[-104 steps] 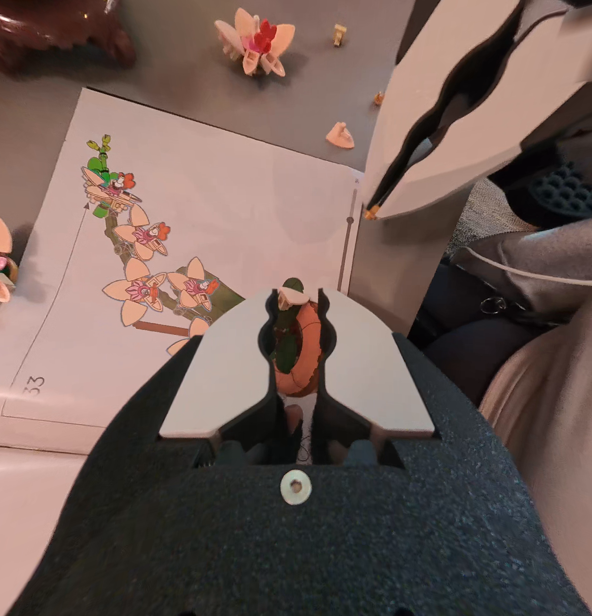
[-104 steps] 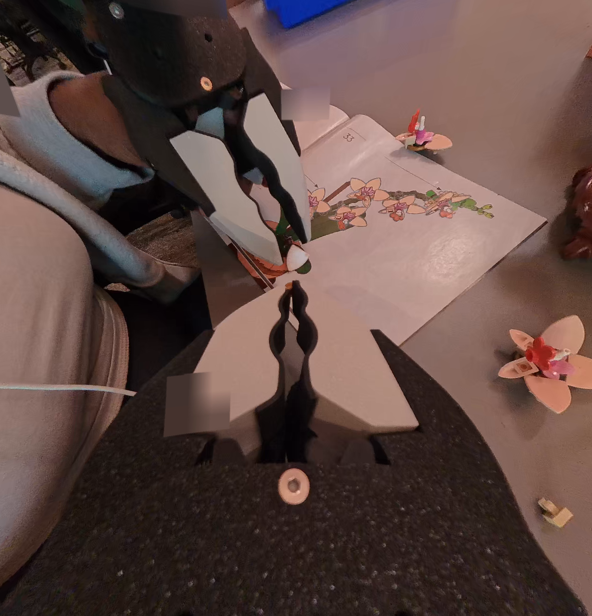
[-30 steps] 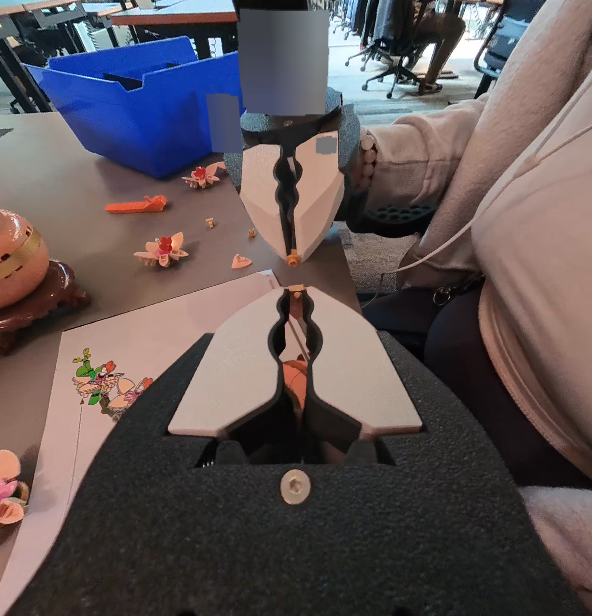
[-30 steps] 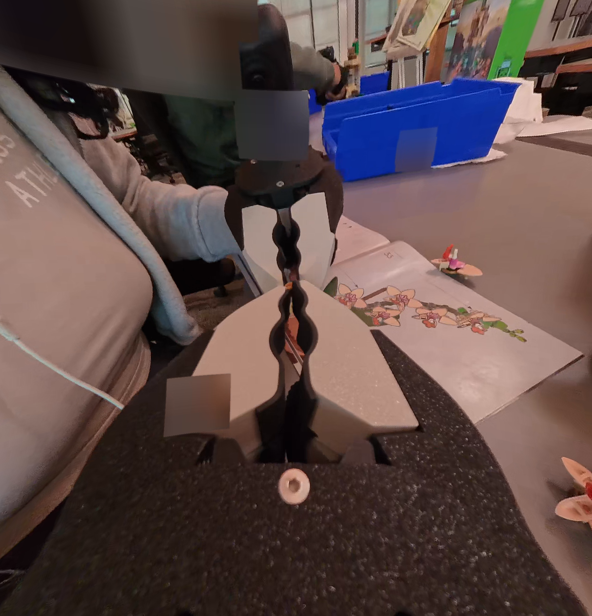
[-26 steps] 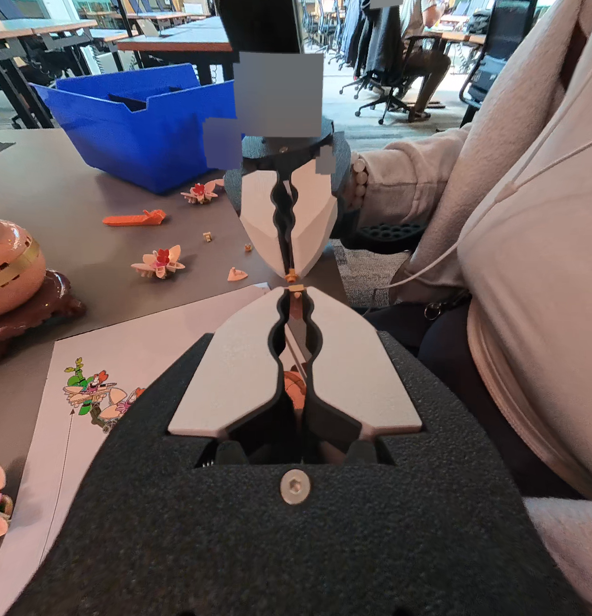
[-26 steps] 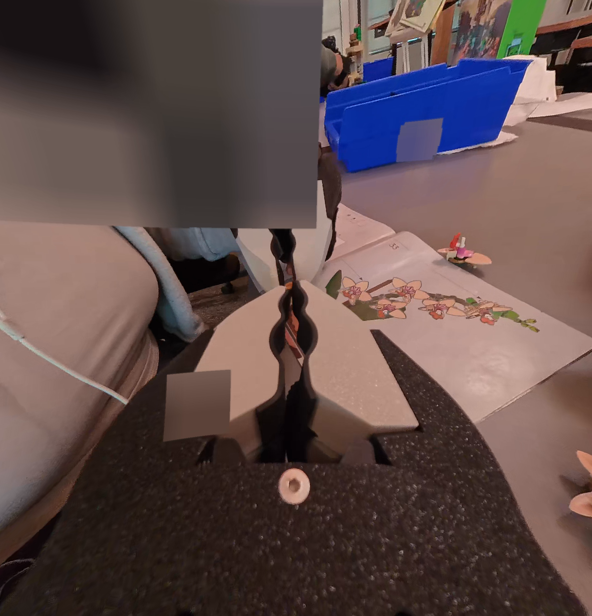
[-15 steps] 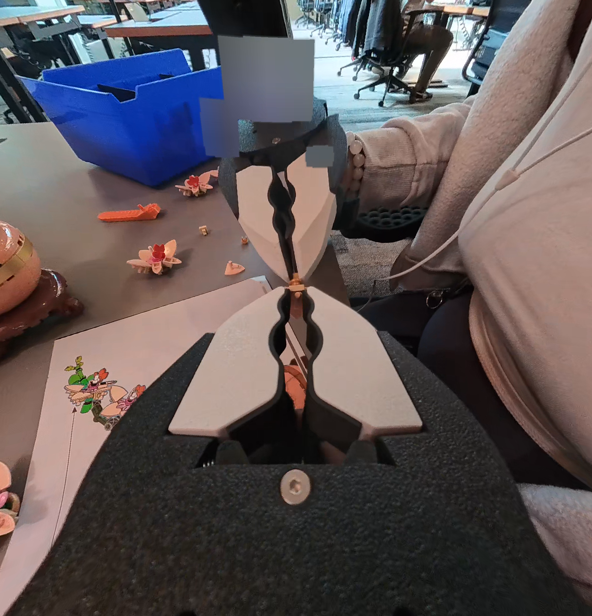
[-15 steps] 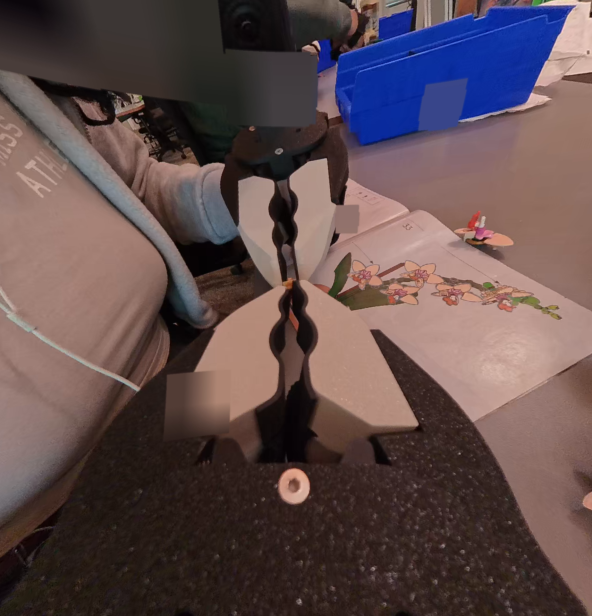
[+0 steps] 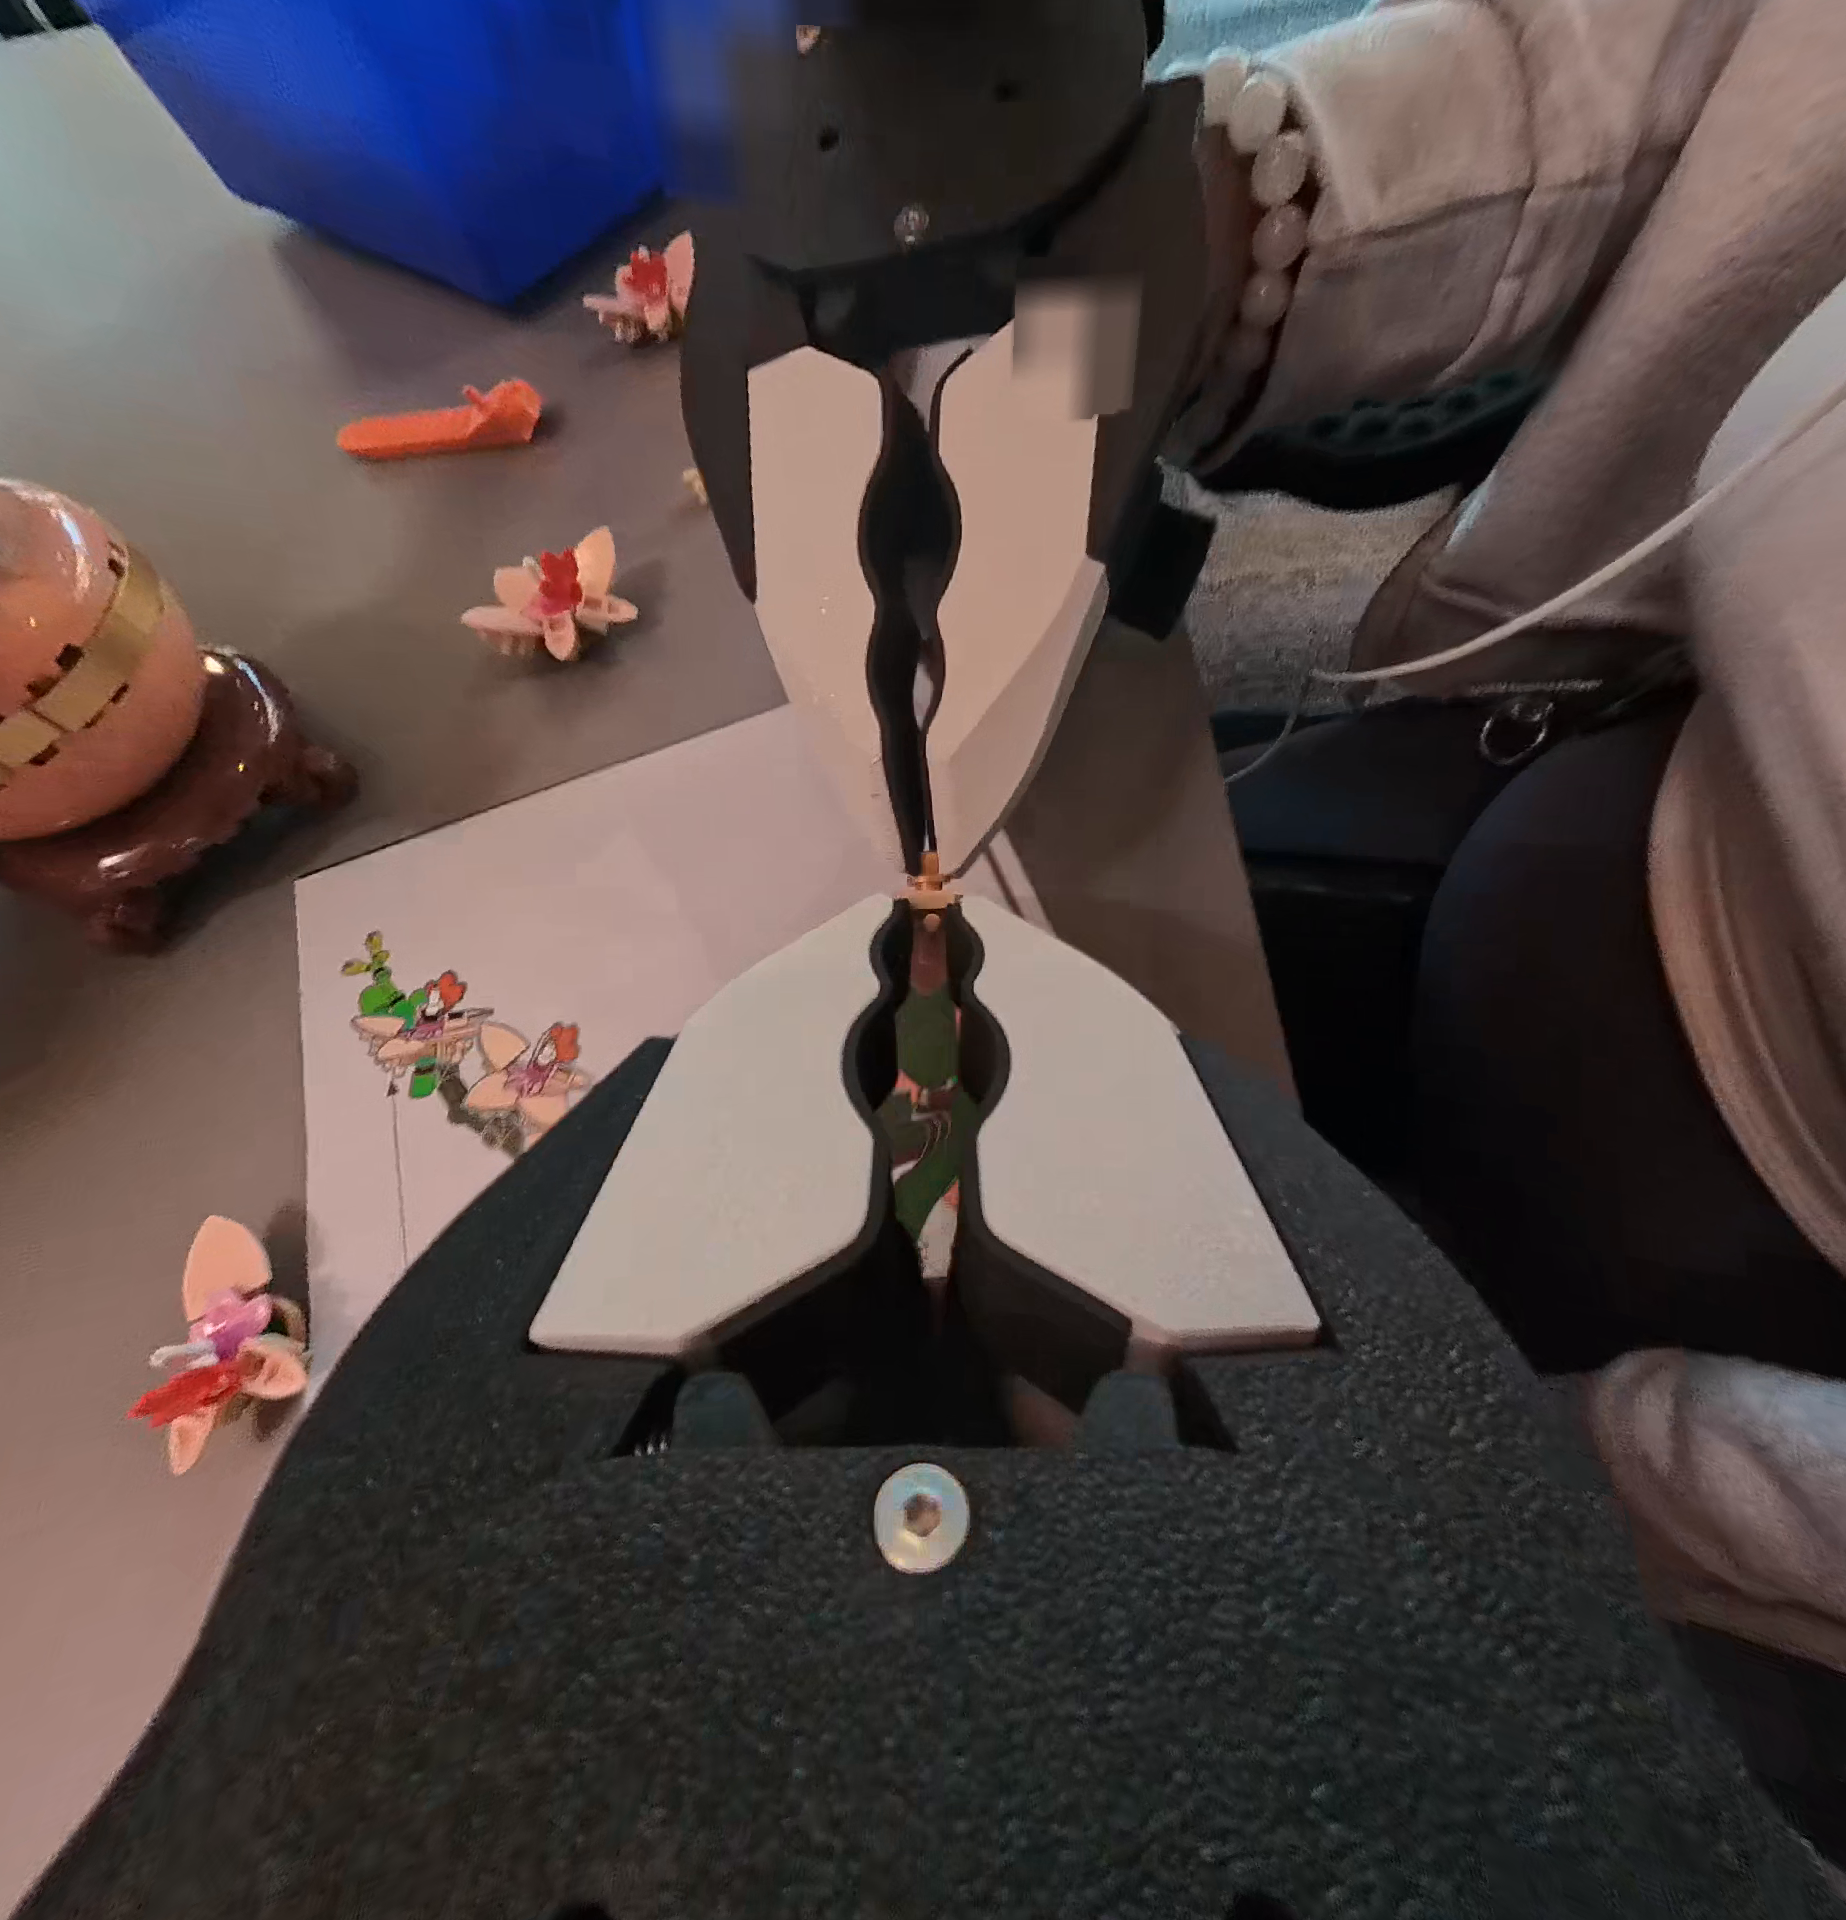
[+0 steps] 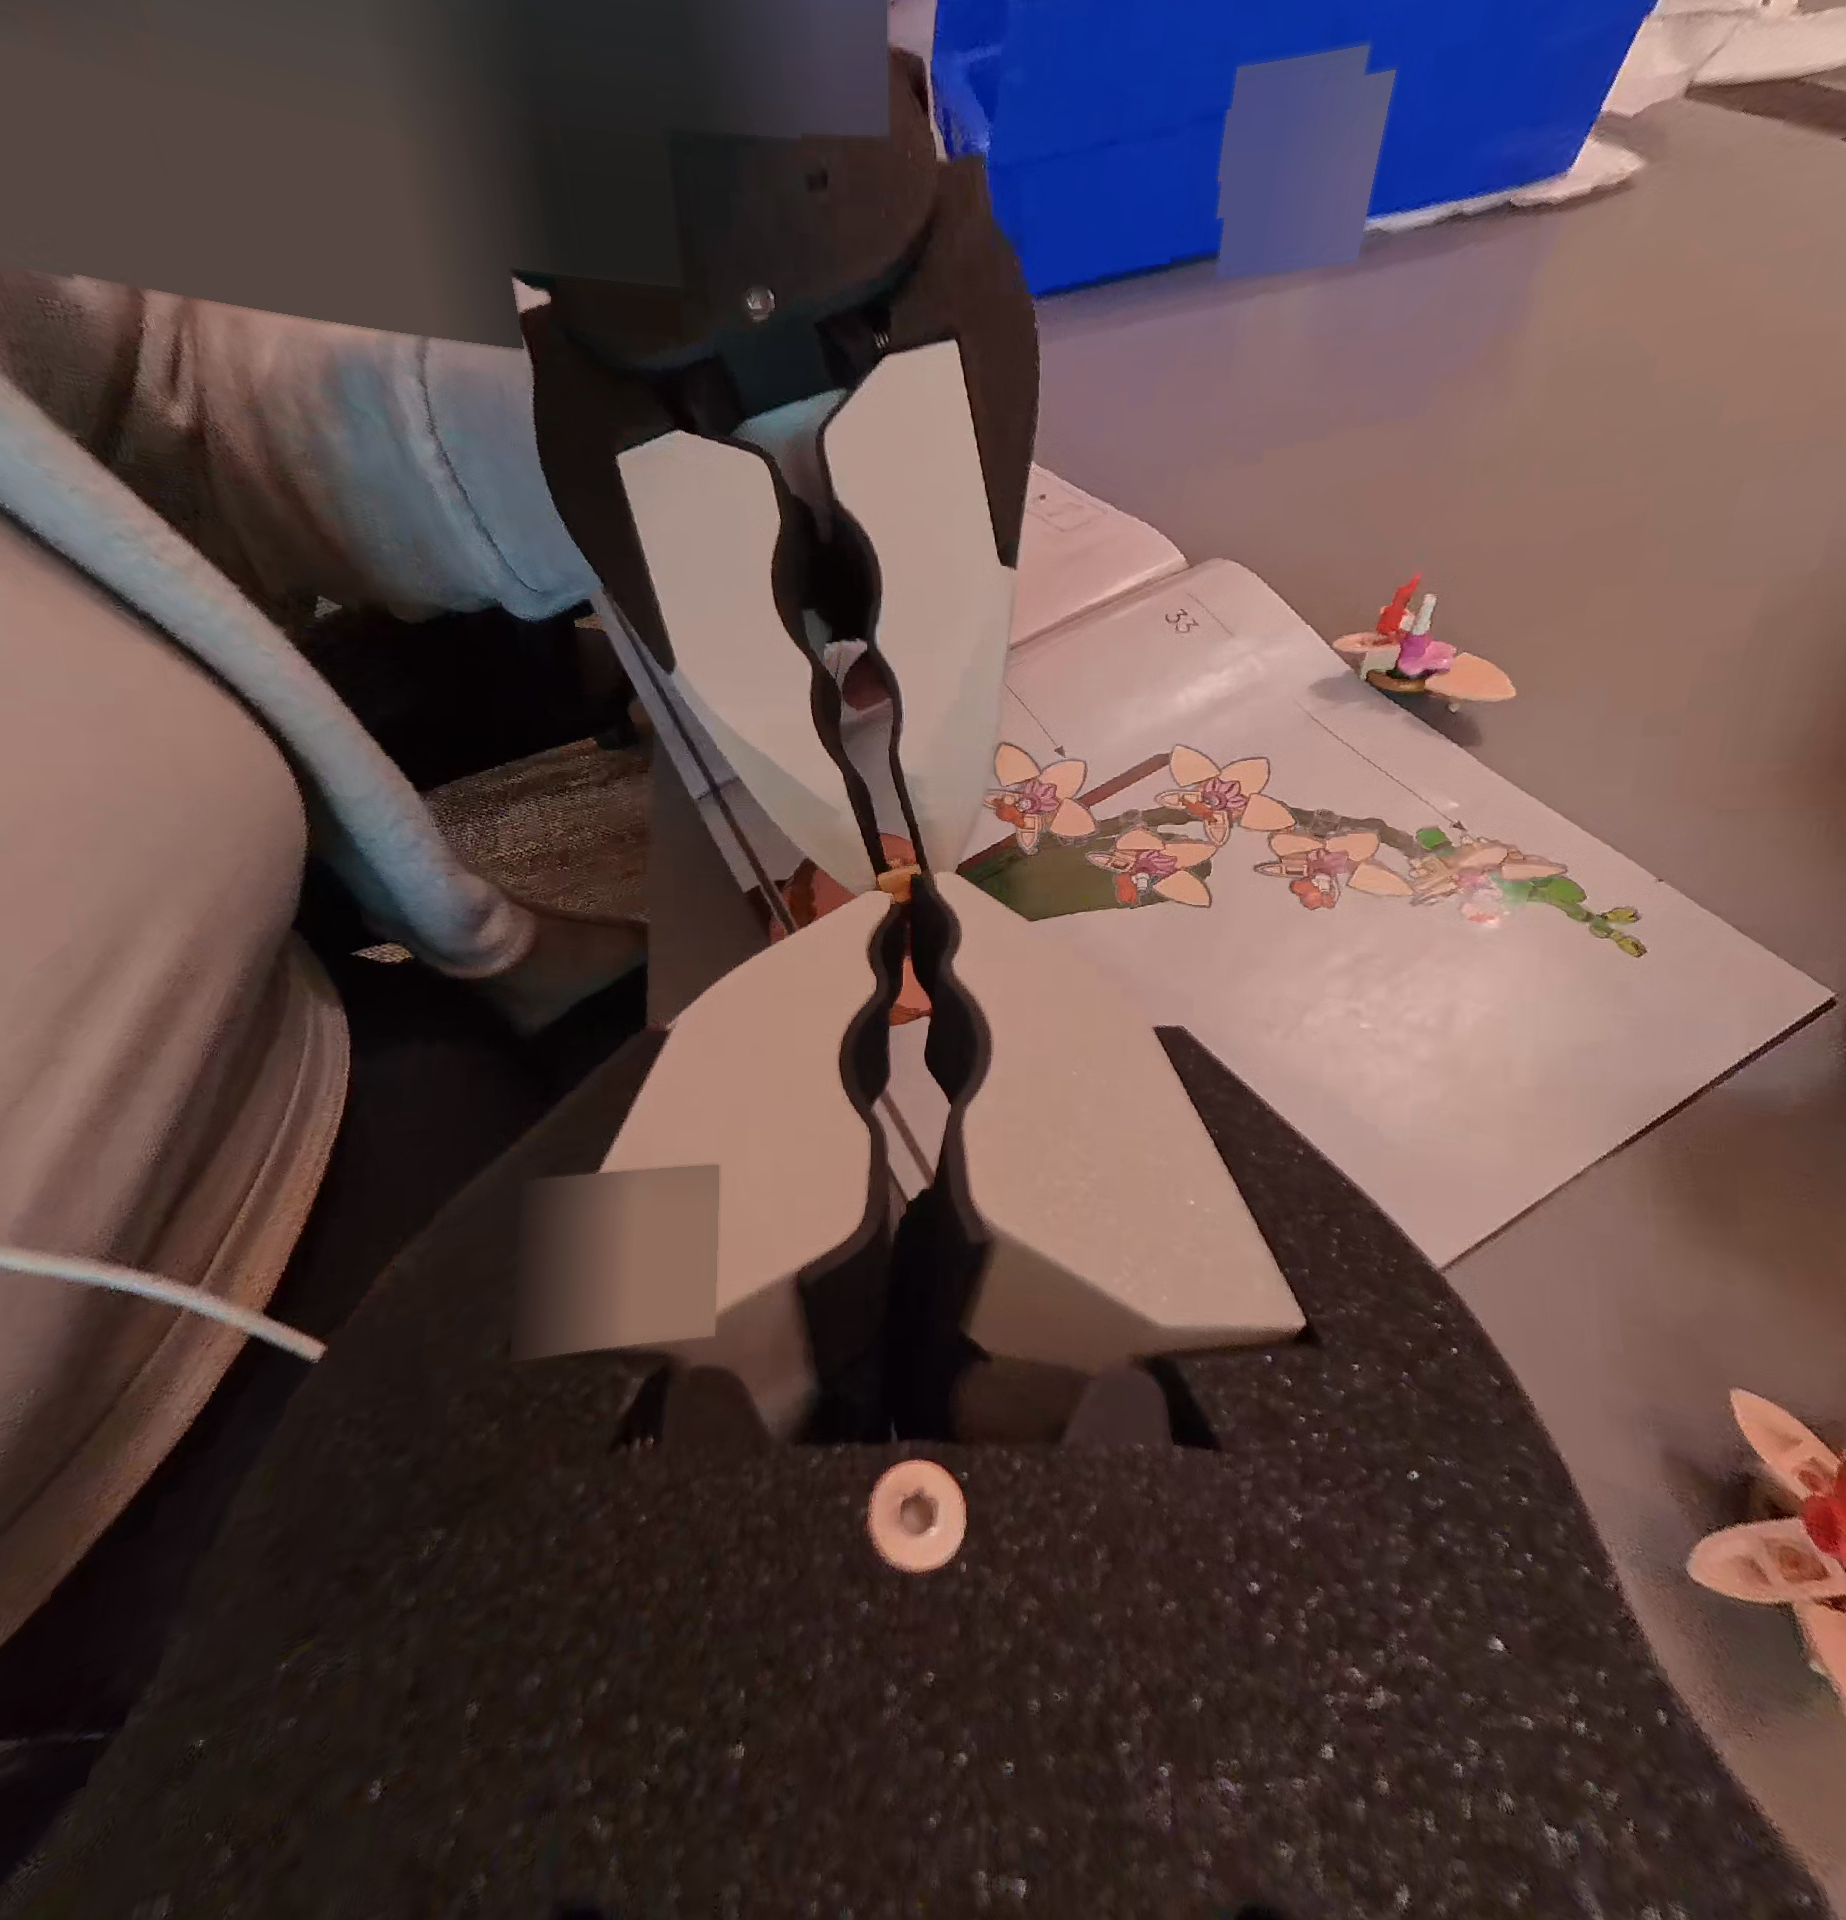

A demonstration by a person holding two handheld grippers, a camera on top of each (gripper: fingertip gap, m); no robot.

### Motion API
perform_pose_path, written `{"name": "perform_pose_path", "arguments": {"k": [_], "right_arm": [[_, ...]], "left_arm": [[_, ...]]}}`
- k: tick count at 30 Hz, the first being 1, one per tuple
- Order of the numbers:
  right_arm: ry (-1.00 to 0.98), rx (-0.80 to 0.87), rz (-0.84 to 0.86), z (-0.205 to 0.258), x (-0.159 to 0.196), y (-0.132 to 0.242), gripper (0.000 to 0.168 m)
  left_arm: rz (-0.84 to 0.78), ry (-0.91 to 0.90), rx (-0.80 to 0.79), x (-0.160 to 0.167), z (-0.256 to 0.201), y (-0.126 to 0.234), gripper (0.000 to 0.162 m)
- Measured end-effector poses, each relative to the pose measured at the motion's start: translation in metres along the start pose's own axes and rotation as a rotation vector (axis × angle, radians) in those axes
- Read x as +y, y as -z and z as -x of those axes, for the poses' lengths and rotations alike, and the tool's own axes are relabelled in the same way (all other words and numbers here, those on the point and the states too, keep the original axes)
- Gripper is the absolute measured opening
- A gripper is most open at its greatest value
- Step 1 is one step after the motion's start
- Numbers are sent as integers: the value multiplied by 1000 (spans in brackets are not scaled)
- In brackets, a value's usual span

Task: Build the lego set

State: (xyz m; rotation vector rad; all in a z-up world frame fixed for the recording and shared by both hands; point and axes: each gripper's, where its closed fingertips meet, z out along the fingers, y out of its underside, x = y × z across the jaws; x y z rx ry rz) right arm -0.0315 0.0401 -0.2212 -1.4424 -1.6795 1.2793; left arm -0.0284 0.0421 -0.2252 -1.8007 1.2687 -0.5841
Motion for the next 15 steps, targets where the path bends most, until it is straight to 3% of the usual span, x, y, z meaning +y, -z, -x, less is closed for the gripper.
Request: {"name": "perform_pose_path", "arguments": {"k": [4,15], "right_arm": [[-62,19,88,-6,9,-12,1],[-91,-3,71,0,8,-11,1]], "left_arm": [[71,8,24,15,3,-1,5],[-37,110,78,10,-2,-1,5]]}}
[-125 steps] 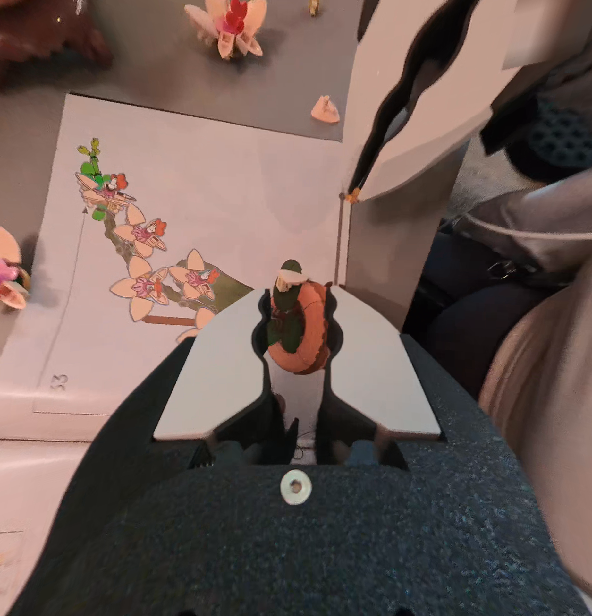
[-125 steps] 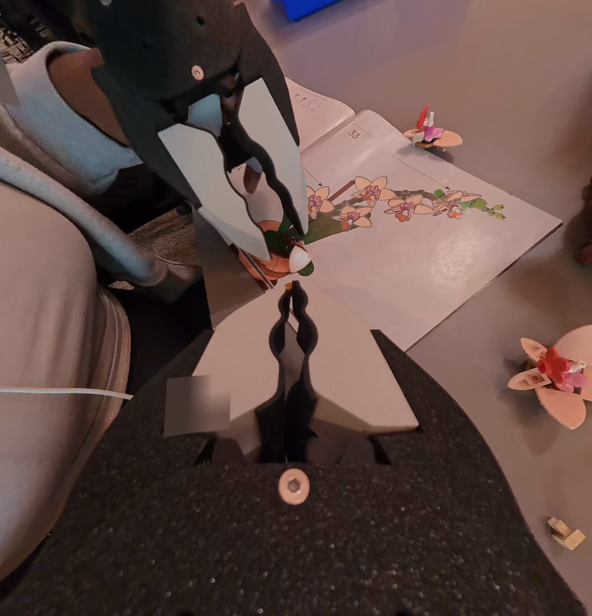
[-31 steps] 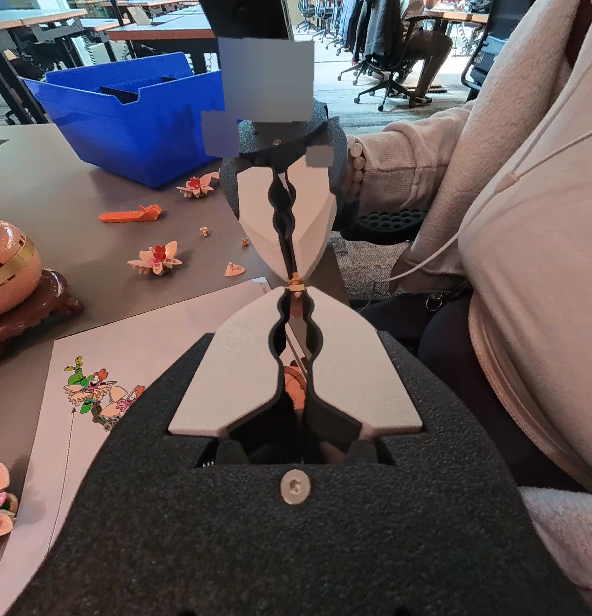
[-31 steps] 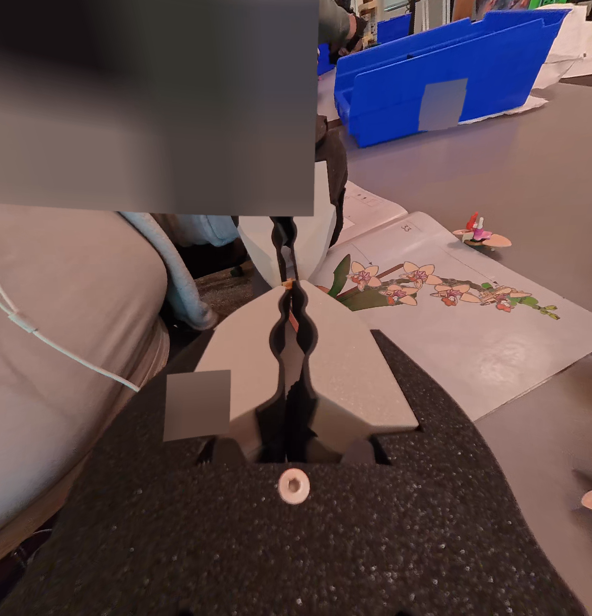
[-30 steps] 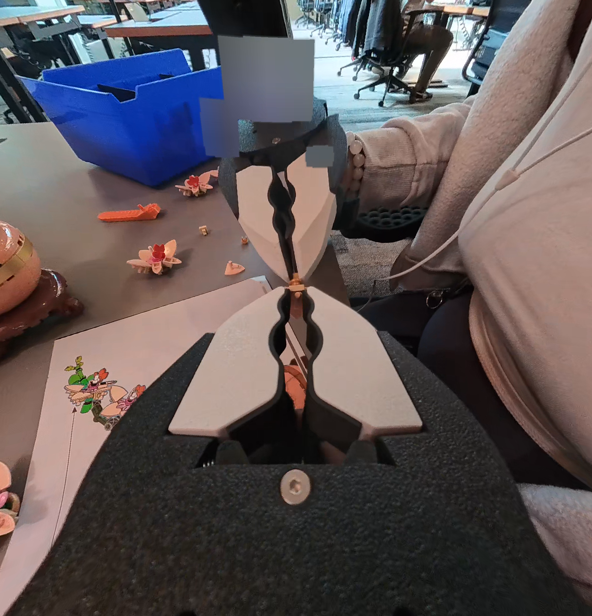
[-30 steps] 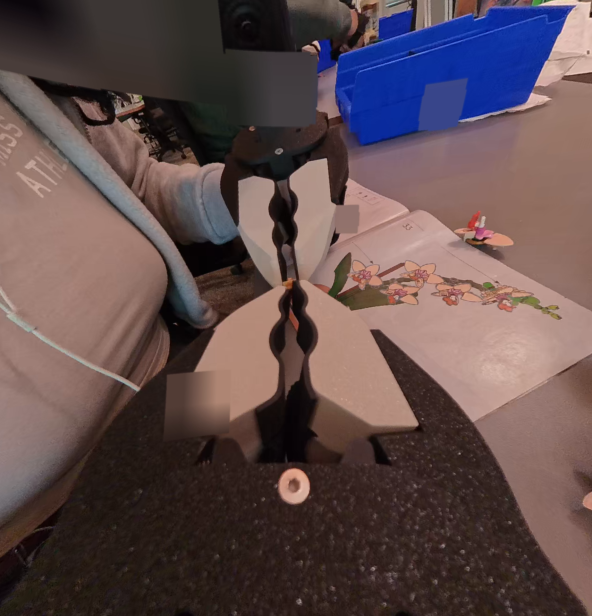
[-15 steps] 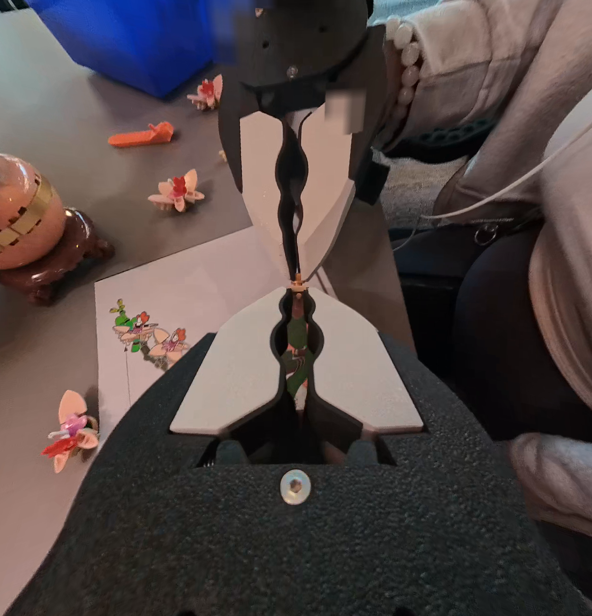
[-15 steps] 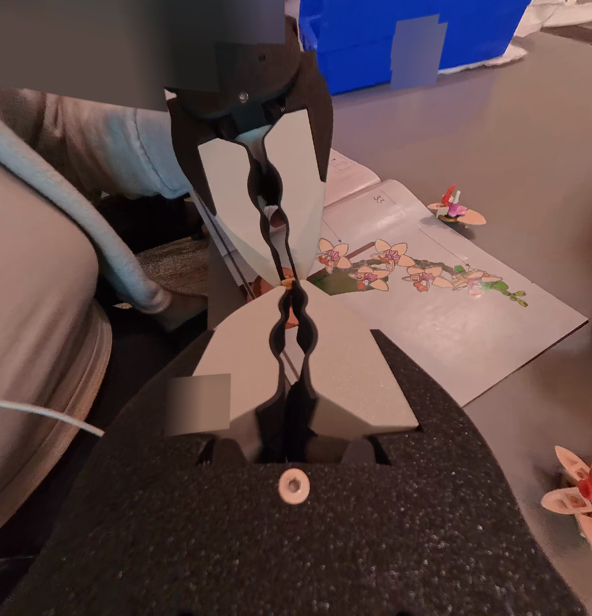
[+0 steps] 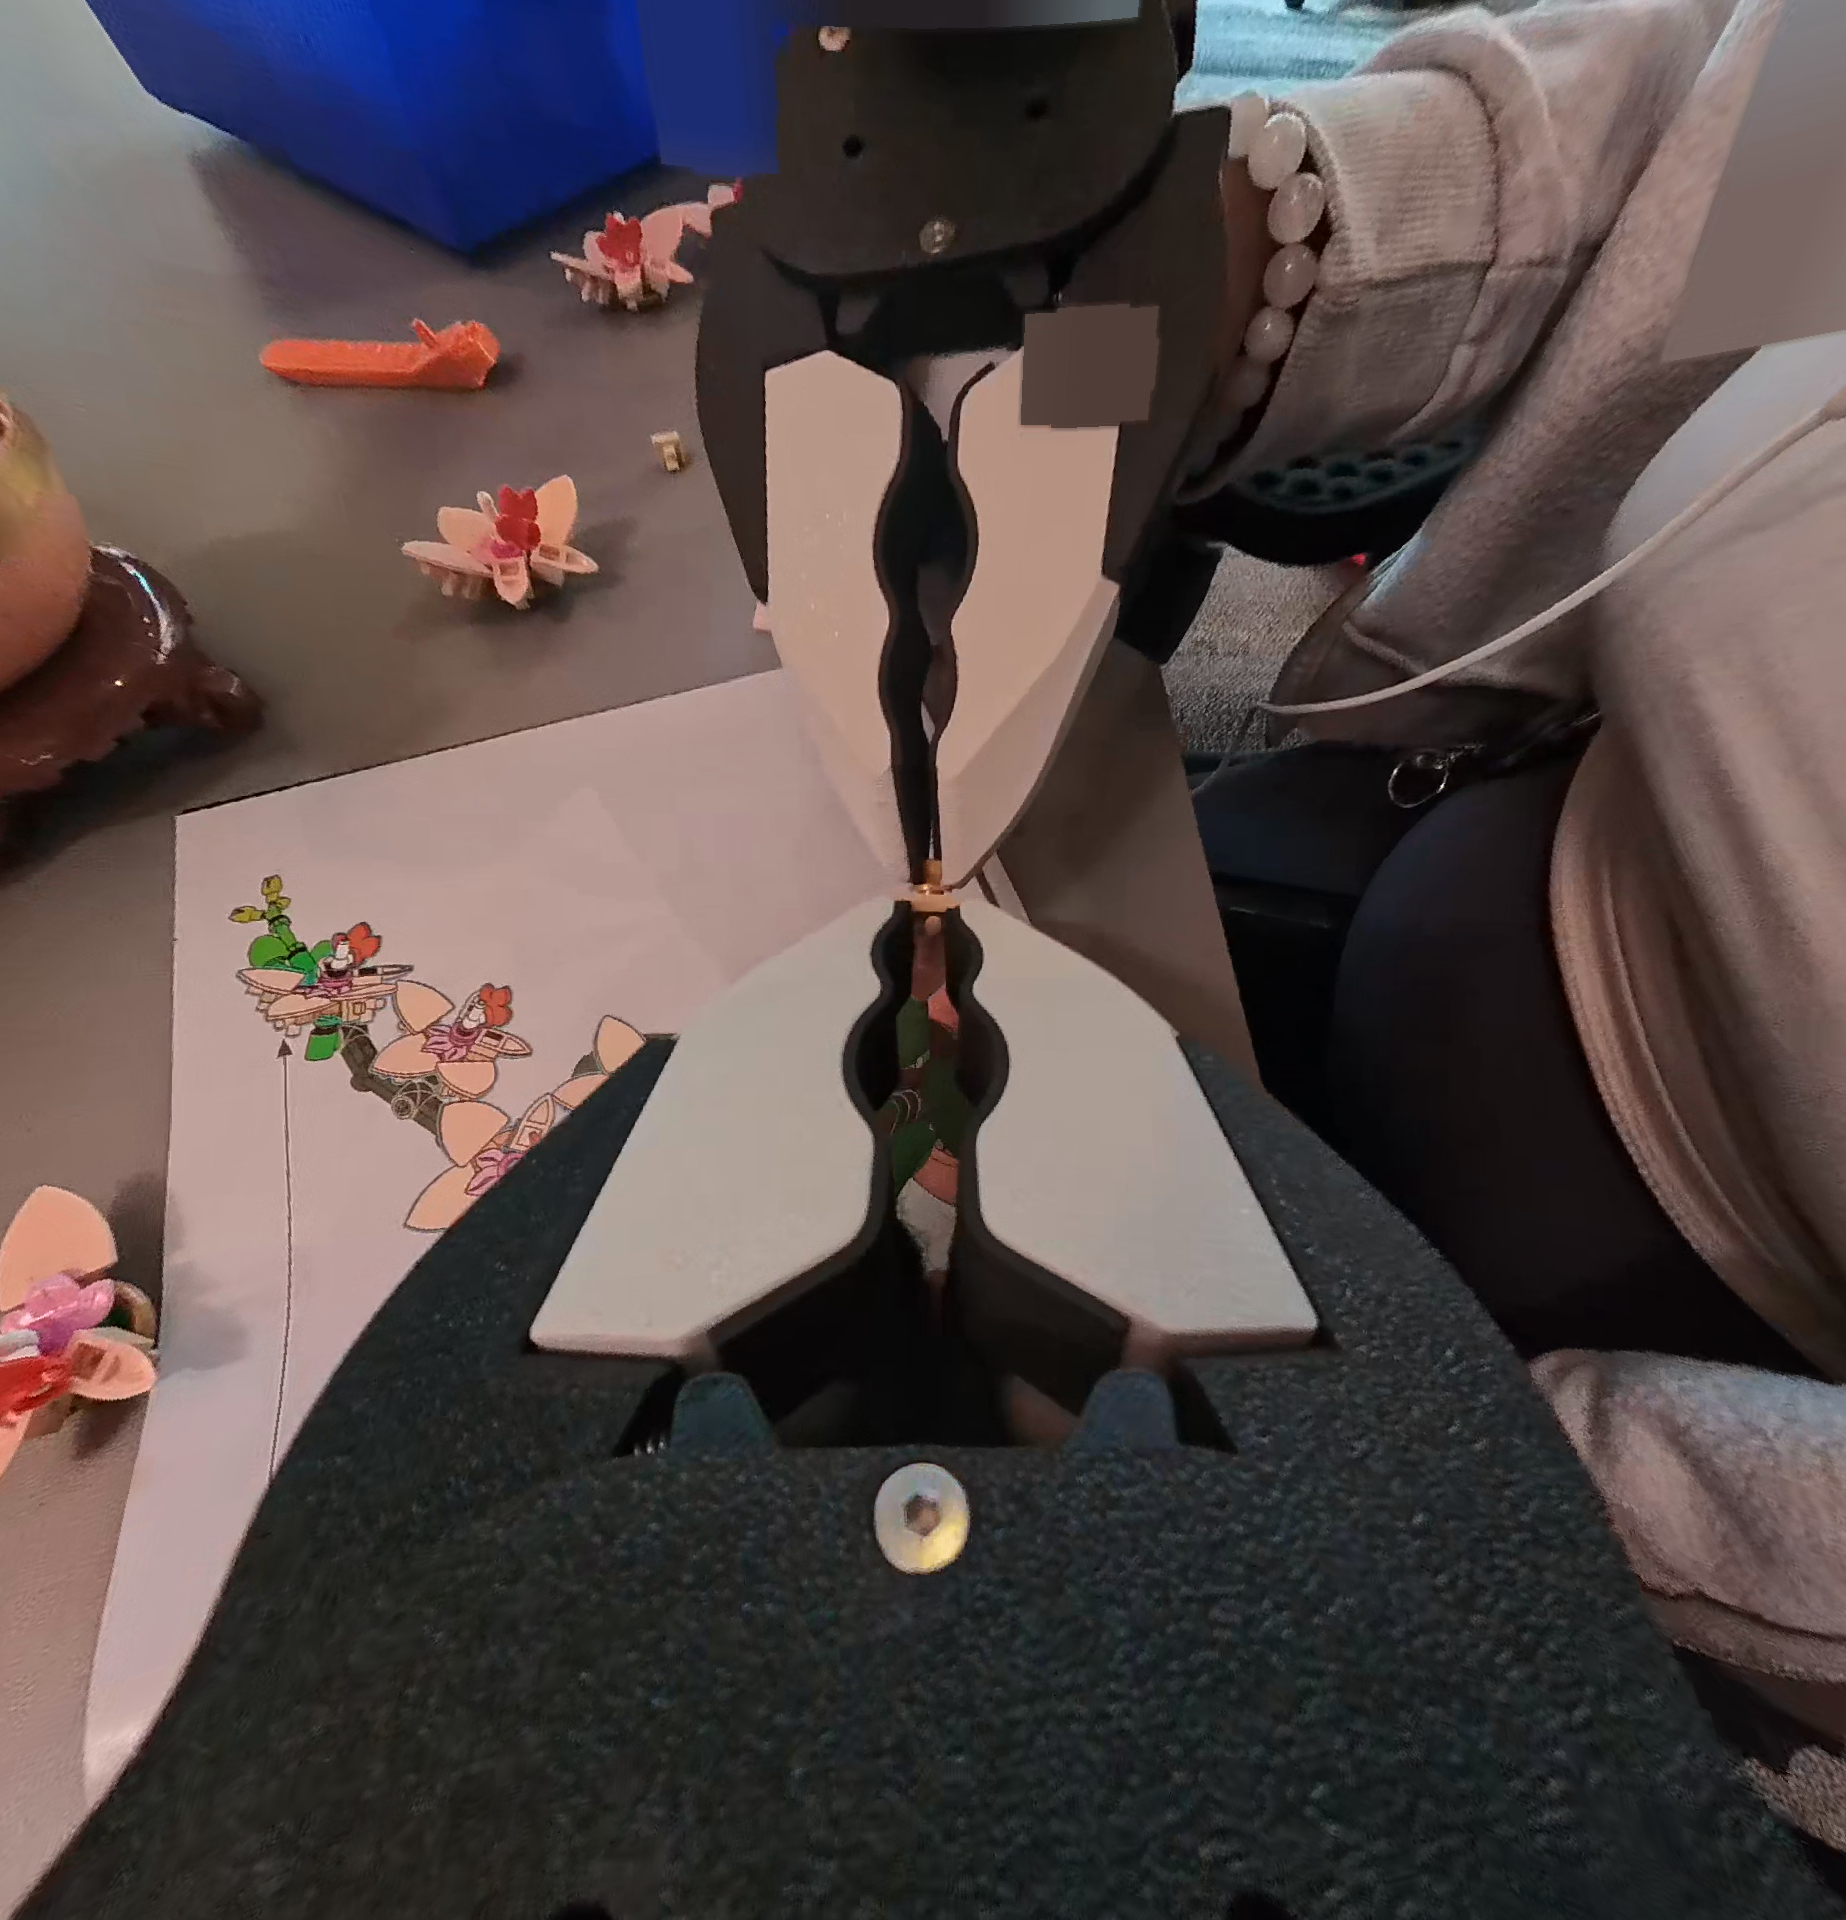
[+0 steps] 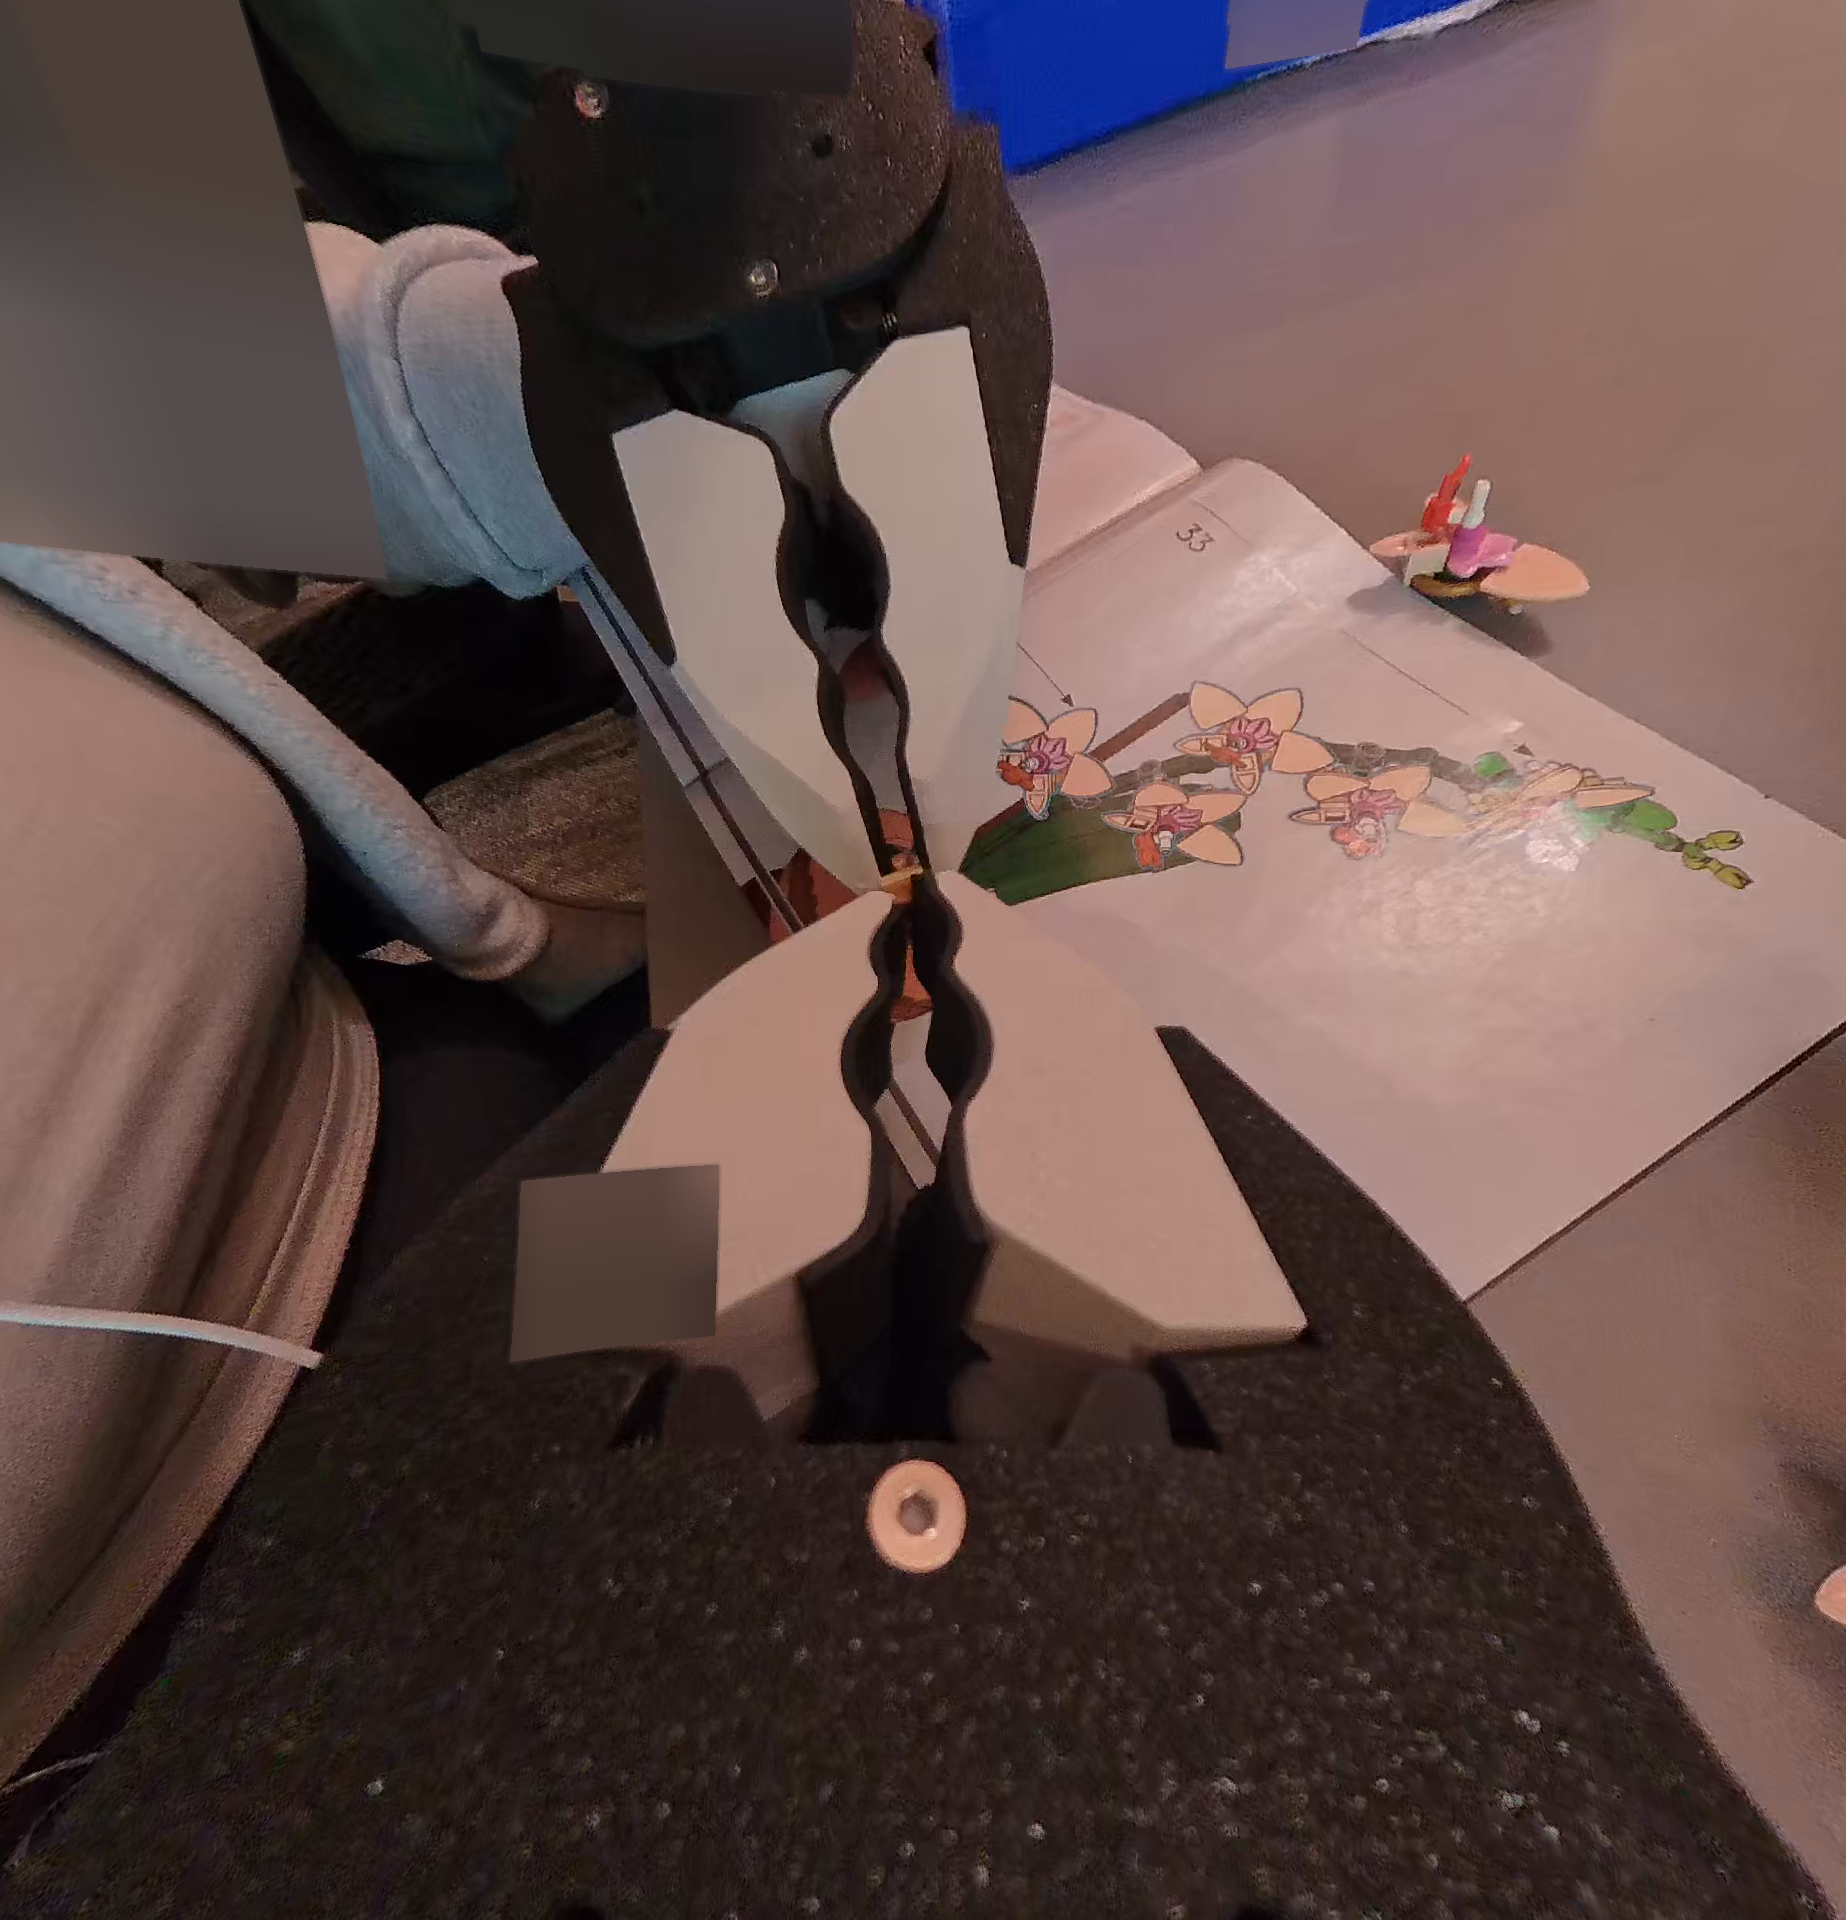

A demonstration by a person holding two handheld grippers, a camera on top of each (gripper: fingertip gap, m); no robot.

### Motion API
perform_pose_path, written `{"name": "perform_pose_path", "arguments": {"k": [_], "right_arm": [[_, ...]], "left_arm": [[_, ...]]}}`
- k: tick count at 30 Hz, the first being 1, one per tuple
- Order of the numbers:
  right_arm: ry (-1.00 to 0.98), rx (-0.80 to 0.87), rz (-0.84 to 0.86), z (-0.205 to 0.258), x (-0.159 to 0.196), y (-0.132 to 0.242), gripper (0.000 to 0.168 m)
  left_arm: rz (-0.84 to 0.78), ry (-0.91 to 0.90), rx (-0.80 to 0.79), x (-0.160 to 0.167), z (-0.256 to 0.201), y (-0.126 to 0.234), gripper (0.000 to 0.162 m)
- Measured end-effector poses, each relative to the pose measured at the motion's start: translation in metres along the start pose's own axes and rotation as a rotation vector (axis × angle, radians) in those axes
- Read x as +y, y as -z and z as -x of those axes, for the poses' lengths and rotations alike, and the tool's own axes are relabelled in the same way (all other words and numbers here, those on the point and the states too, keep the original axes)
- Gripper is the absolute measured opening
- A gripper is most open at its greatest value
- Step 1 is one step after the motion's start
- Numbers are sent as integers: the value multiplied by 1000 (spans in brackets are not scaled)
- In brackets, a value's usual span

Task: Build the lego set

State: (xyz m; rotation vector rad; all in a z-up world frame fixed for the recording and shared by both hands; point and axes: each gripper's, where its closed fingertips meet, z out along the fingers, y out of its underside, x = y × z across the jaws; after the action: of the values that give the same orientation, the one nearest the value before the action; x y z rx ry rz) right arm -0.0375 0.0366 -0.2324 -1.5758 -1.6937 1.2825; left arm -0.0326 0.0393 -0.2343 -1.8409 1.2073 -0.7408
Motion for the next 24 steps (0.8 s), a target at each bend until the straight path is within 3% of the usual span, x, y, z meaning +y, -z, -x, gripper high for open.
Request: {"name": "perform_pose_path", "arguments": {"k": [24], "right_arm": [[27,-89,-100,12,-20,8,1]], "left_arm": [[-131,0,16,-23,-7,13,4]]}}
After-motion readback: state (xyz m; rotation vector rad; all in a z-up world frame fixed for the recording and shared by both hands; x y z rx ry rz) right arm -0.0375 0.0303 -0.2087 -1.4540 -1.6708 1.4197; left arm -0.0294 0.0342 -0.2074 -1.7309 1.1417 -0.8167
